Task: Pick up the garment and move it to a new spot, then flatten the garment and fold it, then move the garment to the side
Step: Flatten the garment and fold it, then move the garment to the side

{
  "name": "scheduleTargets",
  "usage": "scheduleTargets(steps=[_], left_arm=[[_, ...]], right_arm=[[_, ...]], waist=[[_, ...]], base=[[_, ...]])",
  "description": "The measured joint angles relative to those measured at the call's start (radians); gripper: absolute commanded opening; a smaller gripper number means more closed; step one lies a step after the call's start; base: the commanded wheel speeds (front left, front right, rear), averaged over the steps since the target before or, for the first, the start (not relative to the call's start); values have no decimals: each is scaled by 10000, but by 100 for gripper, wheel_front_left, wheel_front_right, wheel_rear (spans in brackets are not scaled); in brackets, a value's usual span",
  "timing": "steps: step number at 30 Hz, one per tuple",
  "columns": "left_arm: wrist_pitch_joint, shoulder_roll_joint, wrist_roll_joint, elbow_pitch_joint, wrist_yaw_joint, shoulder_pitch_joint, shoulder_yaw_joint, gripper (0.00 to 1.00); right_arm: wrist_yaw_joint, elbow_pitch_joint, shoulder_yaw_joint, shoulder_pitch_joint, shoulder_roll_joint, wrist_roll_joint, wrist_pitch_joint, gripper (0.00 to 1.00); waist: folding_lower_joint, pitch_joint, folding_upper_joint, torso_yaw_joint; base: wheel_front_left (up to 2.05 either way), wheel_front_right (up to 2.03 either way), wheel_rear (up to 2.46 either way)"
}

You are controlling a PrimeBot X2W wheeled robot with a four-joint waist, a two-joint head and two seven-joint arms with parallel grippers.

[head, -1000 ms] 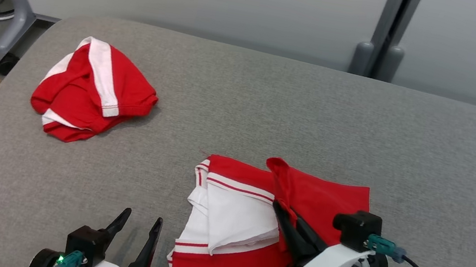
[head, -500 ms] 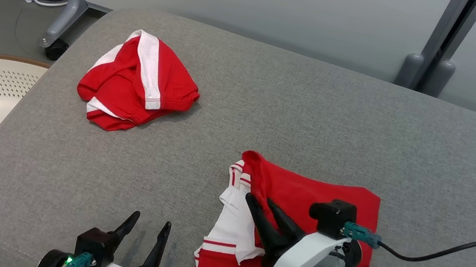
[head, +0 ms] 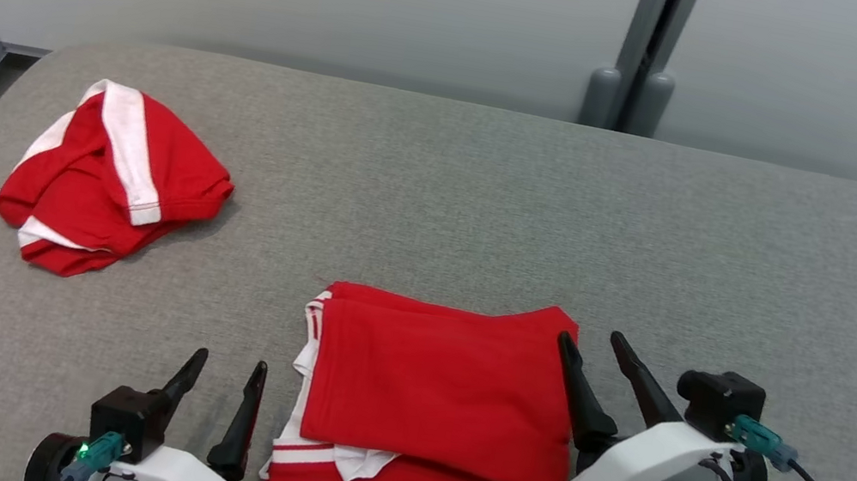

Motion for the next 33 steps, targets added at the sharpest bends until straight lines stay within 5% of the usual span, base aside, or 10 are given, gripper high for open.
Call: scheduleTargets(steps=[18,33], left_arm=[[0,0,336,-247,121,339,1321,100],[0,-2,466,-481,435,1133,1818,100]], right_arm=[[-2,-1108,-2941,1988,109,-3476,-12,100],[-2,-1632,-3187,2843,142,-3628,-12,100]], waist=[[0,-133,0,-1548],[0,-618,0,-1787]], base=[[0,0,0],[0,0,0]])
